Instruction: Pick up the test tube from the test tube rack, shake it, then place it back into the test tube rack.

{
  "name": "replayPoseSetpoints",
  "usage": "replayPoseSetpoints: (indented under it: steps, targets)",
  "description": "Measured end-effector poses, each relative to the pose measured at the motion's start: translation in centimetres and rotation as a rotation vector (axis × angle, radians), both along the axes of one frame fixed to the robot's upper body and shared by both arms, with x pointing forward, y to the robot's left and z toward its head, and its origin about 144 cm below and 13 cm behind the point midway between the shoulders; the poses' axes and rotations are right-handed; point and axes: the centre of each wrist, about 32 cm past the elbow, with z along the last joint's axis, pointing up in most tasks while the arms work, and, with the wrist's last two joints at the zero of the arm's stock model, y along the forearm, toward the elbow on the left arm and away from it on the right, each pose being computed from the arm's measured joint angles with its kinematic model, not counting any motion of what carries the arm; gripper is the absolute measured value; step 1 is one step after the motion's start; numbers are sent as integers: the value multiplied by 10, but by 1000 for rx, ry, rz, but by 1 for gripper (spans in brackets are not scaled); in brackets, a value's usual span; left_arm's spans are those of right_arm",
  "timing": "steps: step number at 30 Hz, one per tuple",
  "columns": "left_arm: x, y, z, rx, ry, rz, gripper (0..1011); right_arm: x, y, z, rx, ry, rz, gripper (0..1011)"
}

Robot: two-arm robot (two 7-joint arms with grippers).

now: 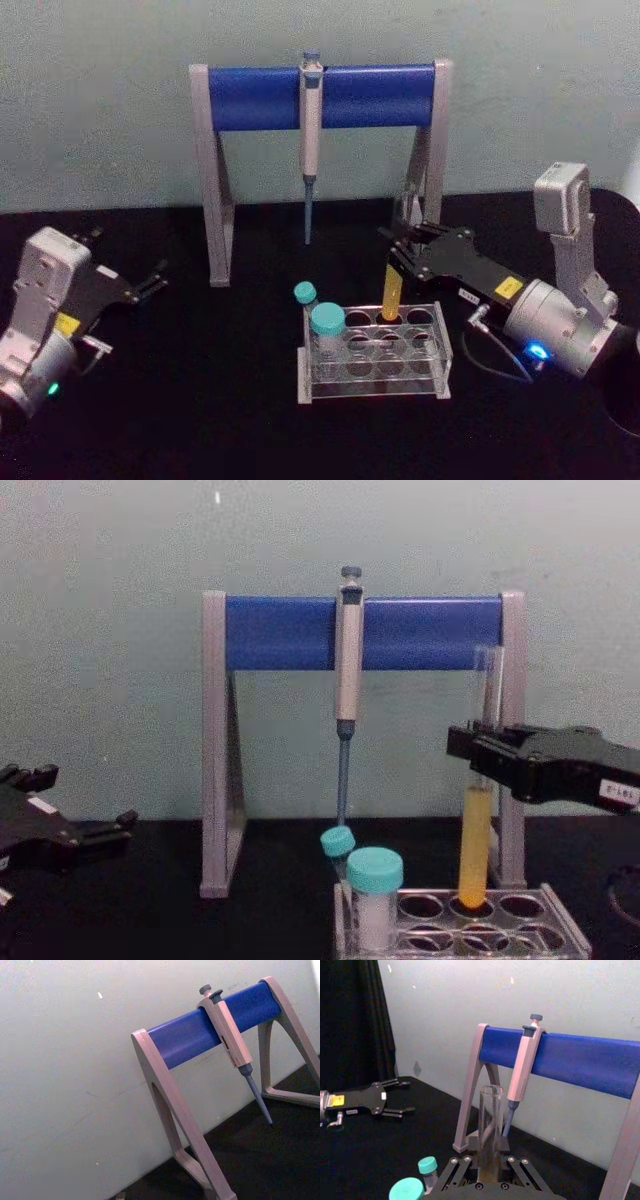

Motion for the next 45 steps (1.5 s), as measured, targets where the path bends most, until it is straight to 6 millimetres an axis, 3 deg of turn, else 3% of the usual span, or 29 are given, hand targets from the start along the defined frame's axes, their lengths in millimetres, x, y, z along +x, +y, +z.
replayPoseSetpoints:
  steps: [45]
  targets:
    - [0,0,0,0,0,0,1010,-7,7,-30,-60,99,-24,233]
